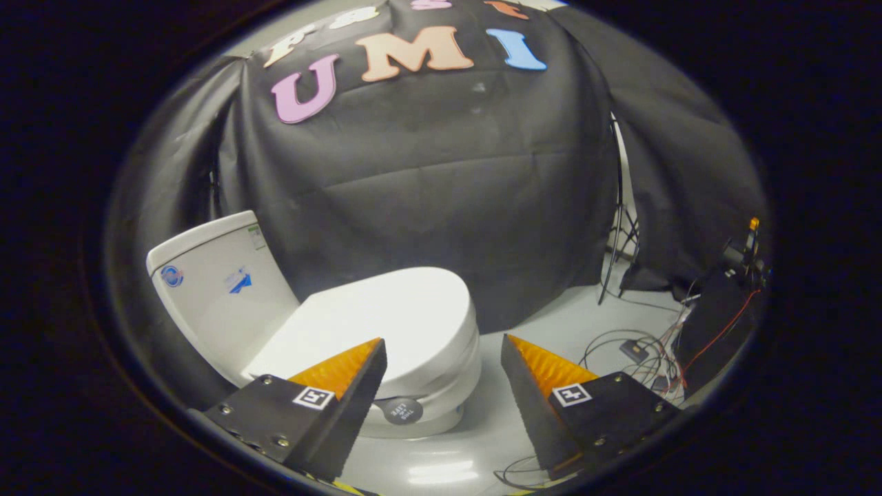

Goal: Open the toilet lid.

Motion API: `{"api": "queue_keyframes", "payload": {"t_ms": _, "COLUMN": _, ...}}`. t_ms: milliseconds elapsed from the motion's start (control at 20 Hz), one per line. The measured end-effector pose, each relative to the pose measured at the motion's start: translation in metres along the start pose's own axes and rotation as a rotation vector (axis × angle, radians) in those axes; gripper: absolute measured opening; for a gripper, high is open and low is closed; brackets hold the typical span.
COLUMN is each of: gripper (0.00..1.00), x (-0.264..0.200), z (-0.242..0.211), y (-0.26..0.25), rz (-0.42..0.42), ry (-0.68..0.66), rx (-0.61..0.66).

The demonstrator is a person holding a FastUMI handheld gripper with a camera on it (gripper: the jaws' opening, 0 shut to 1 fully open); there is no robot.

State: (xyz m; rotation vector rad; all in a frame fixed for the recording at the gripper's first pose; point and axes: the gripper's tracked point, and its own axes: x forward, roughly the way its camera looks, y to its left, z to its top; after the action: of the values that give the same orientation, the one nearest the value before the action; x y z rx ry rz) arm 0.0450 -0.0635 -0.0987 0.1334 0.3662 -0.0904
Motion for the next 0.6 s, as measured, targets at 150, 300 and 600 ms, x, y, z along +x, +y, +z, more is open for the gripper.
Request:
{"api": "queue_keyframes", "payload": {"t_ms": 150, "gripper": 0.99, "x": 0.004, "z": -0.012, "y": -0.006, "rz": -0.002, "ry": 0.037, "rx": 0.046}}
{"api": "queue_keyframes", "payload": {"t_ms": 300, "gripper": 0.98, "x": 0.01, "z": -0.022, "y": -0.015, "rz": -0.017, "ry": 0.073, "rx": 0.116}}
{"api": "queue_keyframes", "payload": {"t_ms": 600, "gripper": 0.97, "x": 0.027, "z": -0.054, "y": -0.03, "rz": -0.034, "ry": 0.162, "rx": 0.291}}
